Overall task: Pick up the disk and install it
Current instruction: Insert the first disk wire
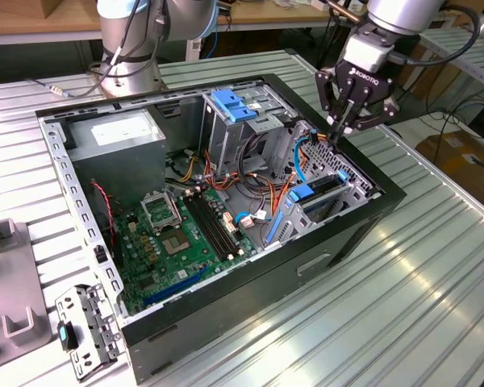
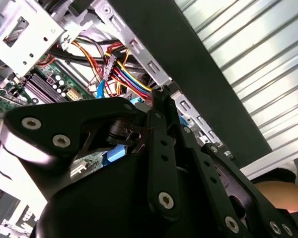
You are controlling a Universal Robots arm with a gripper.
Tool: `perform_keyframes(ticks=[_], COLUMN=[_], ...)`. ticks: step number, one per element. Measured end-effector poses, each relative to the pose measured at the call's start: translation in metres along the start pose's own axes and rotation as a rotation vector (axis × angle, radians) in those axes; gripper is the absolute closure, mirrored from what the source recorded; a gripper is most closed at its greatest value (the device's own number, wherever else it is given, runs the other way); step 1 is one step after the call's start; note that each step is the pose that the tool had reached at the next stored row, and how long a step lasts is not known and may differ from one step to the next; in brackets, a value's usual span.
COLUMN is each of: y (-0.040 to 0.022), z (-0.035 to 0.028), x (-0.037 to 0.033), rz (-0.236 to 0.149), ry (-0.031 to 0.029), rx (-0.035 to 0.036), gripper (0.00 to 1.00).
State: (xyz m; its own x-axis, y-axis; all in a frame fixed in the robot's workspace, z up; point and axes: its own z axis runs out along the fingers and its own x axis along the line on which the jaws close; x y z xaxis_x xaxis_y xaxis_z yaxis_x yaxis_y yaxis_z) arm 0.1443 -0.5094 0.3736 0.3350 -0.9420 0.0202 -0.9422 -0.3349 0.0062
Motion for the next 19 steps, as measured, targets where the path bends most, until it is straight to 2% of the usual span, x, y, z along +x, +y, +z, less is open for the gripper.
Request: perform_keyframes(ticks=[3, 6, 15, 19], y=[0.0034, 0.0034, 0.0045, 0.0086], z=[0.0002, 0.0003, 0.0012, 0.0012], x=[-0.0011, -0.0012, -0.0017, -0.0032], rz=[0.013, 0.086, 0.221, 0.230], ry=[0.0006, 0.0004, -0.0004, -0.0004], rx=[0.0021, 0.0005, -0.0022, -0.0021], gripper=[0.84, 0.84, 0.84, 0.84])
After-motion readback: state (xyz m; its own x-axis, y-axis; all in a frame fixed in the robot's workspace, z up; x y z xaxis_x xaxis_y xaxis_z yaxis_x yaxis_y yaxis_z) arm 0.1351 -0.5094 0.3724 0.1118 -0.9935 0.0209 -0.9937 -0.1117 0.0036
